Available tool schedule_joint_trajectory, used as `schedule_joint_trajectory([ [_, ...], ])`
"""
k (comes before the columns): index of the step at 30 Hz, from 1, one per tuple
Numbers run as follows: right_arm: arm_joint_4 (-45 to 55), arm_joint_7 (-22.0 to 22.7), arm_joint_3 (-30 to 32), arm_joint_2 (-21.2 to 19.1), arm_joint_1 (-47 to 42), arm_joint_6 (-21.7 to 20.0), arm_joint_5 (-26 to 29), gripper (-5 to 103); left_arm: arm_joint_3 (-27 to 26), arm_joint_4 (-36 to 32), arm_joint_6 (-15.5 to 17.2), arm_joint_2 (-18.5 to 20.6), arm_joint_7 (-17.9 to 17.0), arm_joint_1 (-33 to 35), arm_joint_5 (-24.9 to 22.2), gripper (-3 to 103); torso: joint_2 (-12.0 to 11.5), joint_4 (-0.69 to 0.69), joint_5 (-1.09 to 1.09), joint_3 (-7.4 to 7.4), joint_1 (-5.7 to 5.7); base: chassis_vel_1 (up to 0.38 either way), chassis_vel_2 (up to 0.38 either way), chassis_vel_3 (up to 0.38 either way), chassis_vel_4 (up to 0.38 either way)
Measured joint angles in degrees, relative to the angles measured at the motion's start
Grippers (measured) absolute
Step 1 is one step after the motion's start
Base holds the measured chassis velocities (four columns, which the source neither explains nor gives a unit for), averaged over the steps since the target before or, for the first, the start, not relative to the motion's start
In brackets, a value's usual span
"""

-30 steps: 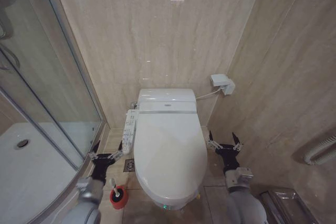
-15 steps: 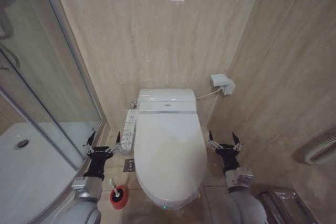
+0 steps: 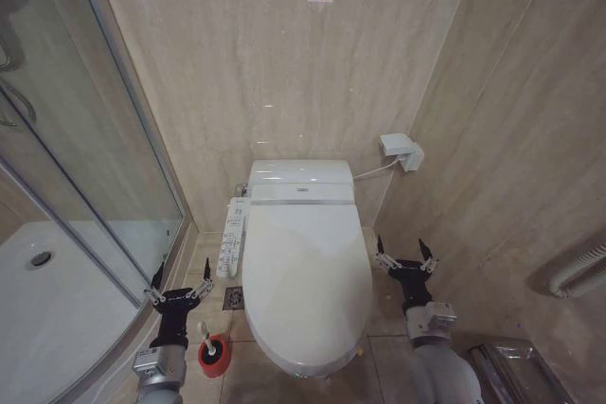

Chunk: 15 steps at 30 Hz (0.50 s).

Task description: Open the toilet lid, clean the toilet bowl with a toilet brush, close the toilet lid, and flush.

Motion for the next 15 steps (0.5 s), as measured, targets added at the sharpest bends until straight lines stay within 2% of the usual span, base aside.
schedule_joint_trajectory([
  [15,0.00,0.00,0.00,0.00,0.00,0.00,0.00,100,0.04,-0.04,-1.30,-0.35,1.46,0.60,1.29,100,0.00,0.00,0.00,0.00,-0.01,0.000,0.000,0.000,0.000],
])
